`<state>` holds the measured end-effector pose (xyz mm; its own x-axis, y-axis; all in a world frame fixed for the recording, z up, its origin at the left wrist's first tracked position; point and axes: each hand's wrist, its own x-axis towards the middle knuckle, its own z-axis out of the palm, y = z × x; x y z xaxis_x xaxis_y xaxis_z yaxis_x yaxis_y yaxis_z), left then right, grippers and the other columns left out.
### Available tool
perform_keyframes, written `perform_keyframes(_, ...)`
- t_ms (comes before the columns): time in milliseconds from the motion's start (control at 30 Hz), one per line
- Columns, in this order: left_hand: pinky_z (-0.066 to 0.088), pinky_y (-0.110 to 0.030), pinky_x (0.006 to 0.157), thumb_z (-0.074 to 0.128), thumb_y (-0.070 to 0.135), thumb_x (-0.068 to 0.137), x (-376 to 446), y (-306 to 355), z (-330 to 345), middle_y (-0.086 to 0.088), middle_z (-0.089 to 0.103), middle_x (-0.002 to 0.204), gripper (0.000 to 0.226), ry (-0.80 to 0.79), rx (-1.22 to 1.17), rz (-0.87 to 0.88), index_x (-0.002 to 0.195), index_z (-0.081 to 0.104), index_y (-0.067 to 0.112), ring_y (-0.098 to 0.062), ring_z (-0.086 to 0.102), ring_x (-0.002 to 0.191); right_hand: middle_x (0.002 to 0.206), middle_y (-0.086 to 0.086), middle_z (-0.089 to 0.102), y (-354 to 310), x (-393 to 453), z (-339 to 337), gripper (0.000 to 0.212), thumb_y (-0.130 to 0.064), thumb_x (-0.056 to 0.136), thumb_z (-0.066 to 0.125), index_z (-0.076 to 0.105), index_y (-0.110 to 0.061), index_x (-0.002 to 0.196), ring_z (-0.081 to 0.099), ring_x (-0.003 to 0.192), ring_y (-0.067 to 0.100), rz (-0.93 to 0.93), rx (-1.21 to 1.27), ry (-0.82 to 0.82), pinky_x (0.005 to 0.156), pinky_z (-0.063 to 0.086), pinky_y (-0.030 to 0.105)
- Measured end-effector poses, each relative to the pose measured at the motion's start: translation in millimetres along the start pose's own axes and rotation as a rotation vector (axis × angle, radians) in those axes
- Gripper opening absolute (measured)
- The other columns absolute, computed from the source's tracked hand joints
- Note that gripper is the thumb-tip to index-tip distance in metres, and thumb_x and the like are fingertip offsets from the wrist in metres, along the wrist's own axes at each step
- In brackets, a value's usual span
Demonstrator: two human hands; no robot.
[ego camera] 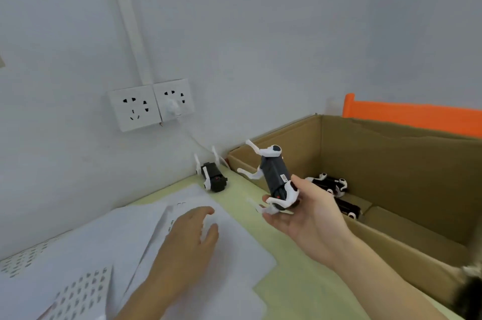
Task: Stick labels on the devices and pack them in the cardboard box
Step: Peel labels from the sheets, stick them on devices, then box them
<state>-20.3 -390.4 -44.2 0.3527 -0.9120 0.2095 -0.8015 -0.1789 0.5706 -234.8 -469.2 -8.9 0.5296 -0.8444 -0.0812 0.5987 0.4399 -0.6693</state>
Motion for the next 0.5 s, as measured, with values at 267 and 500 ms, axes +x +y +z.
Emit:
perform_keyframes(267, 0.015, -0.033, 0.120, 0.027, 0.048, 0.104, 18, 9, 44, 0.019, 0.022, 0.159, 0.046, -0.082, 0.298, 0.046, 0.149, 0.028, 0.041, -0.007, 0.016, 0.148, 0.103, 0.020, 0.054, -32, 7, -14, 0.024, -0.019, 0.095, 0.056, 0.058, -0.003, 0.112, 0.066, 0.103, 0.045, -0.060, 0.136, 0.067, 0.099, 0.050, 0.052)
perform_keyframes(500, 0.009, -0.032, 0.121, 0.024, 0.048, 0.104, 16, 17, 43, 0.018, 0.008, 0.164, 0.047, -0.050, 0.340, 0.048, 0.151, 0.018, 0.046, -0.008, 0.006, 0.152, 0.113, 0.008, 0.071, -121, 19, -34, 0.029, -0.031, 0.089, 0.069, 0.068, -0.011, 0.109, 0.071, 0.103, 0.024, -0.219, -0.162, 0.212, 0.091, 0.051, 0.044)
